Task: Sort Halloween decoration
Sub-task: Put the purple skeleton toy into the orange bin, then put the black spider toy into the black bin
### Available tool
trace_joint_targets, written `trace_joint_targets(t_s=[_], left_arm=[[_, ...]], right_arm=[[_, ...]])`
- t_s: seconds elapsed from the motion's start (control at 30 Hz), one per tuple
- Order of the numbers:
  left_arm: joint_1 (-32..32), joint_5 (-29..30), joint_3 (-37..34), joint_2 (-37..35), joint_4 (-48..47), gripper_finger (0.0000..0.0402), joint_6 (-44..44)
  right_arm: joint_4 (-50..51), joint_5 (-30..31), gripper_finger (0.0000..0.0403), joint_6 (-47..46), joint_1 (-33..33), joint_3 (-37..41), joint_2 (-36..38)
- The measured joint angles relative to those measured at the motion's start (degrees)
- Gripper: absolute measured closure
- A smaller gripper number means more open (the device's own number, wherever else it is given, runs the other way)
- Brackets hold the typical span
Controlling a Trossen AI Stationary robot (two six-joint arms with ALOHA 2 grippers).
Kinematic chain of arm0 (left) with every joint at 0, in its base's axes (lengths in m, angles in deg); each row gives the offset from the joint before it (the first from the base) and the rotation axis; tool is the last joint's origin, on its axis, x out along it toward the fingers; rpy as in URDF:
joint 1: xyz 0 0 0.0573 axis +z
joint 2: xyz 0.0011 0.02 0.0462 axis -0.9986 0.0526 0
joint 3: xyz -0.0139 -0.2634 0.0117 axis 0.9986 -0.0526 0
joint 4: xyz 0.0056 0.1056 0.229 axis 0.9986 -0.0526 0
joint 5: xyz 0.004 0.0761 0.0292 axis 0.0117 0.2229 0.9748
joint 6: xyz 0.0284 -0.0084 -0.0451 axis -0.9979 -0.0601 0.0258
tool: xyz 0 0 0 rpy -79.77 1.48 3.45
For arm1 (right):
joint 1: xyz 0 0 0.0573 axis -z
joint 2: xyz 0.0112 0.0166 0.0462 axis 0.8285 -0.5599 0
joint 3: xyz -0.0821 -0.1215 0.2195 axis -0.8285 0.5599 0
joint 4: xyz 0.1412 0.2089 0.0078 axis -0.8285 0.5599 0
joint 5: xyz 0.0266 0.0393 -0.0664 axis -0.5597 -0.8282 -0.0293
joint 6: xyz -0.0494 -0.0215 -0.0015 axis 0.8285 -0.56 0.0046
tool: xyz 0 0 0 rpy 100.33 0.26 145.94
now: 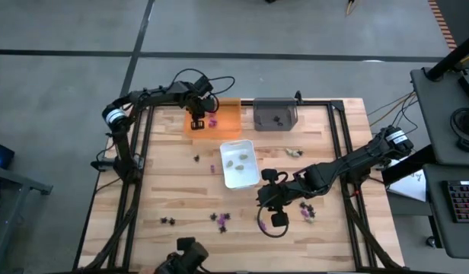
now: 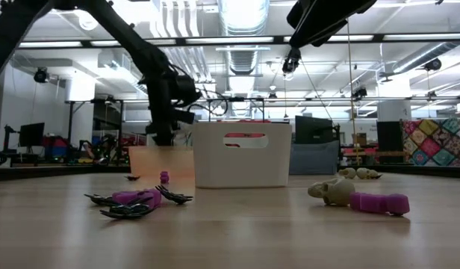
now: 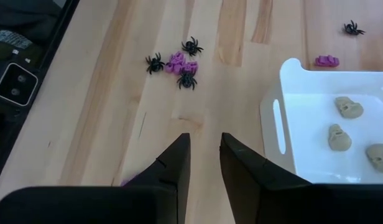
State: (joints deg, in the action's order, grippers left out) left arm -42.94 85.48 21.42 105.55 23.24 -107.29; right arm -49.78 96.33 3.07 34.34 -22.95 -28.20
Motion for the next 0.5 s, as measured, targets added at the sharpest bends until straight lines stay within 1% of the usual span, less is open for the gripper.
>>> trace_joint_targets(t_s=[0.23,0.5], left_arm=[[0.0,0.1,1.1,1.7,0.0,0.0347,0.7],[-0.1,0.3,1.8,1.7,-1.3,0.0293,1.9]], right_arm=[[0.0,0.0,0.0333,0.0,0.2,0.0,0.0],[-0.1,0.0,0.0322,0.0,0.3,0.0,0.0]])
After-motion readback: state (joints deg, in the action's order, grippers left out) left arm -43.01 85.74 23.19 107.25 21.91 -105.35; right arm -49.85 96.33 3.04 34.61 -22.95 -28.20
